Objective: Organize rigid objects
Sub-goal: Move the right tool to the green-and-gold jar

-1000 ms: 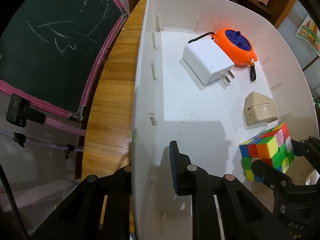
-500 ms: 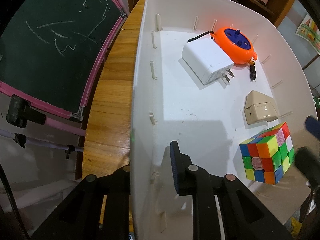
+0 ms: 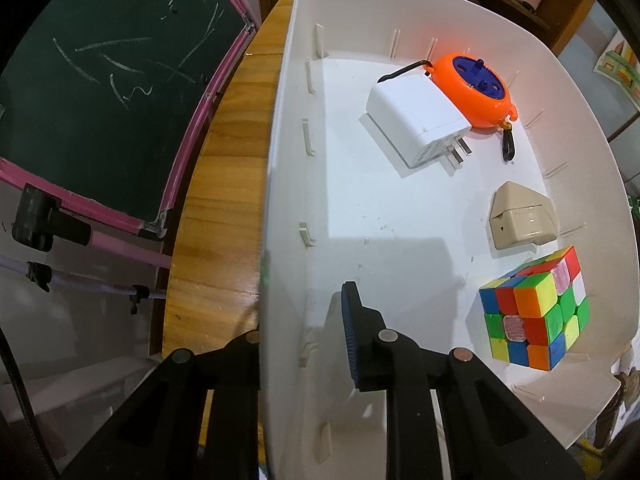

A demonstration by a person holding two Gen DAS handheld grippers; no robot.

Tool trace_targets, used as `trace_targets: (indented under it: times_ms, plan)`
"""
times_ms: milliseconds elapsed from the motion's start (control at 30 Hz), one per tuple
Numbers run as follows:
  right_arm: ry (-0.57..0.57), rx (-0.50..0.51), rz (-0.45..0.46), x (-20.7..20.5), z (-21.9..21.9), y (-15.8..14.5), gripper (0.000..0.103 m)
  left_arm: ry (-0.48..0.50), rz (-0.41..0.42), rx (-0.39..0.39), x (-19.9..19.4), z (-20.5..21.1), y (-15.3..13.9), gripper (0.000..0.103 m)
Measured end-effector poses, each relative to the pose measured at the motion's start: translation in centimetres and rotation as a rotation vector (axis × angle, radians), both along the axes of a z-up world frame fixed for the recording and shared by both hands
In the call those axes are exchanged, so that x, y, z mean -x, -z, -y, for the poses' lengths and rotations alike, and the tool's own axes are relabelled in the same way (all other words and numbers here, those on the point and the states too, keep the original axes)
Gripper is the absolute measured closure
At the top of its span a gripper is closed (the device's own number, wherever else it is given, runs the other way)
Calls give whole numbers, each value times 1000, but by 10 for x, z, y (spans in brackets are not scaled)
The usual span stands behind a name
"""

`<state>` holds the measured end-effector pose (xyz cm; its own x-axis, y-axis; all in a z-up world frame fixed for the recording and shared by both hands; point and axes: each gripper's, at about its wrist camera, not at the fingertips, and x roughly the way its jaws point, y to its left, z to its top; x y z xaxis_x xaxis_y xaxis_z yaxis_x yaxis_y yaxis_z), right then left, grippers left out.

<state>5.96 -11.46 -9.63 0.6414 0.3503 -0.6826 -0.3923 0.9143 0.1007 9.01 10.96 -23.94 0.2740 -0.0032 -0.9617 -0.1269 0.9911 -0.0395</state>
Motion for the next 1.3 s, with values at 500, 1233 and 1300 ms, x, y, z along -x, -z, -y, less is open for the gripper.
trace_targets:
  times_ms: [500, 1233, 1300]
  plan:
    - [168, 121, 169, -77, 85, -72, 34, 13, -15, -10, -4, -1, 4, 82]
    - [78, 238, -162, -244, 115, 101, 23, 26, -29, -8, -5, 1, 5, 78]
    - [75, 235, -182, -249, 117, 112, 23, 22, -35, -3, -7, 0, 6, 78]
